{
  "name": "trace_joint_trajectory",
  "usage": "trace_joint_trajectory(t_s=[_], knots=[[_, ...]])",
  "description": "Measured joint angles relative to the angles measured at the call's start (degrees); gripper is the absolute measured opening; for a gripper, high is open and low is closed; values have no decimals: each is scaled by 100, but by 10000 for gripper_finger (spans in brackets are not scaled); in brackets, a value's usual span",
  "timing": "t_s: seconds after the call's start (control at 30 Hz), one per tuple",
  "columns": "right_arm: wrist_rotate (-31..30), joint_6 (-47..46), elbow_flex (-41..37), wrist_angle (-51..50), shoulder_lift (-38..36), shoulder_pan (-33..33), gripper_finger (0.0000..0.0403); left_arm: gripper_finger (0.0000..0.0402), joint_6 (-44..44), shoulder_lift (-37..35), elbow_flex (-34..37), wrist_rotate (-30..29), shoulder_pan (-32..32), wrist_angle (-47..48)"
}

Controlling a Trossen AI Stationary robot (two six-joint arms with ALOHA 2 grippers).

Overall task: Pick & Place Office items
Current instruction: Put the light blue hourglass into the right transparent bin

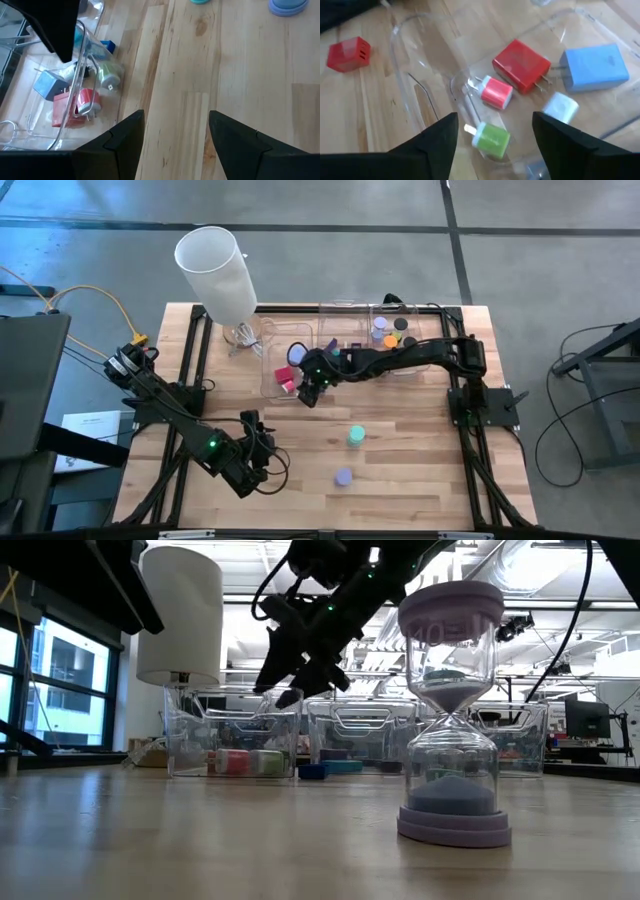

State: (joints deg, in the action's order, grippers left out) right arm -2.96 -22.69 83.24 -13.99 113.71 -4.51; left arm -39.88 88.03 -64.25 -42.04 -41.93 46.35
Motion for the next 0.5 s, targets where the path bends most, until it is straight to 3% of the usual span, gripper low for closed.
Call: trace_joint_trajectory(t_s=[0.27, 0.5], knots=[[277, 244, -9, 163, -526, 81, 218, 214, 0, -2, 0, 49, 0, 53], [1269, 347, 4, 97, -1526, 486, 200, 214, 198, -17, 0, 955, -13, 139]])
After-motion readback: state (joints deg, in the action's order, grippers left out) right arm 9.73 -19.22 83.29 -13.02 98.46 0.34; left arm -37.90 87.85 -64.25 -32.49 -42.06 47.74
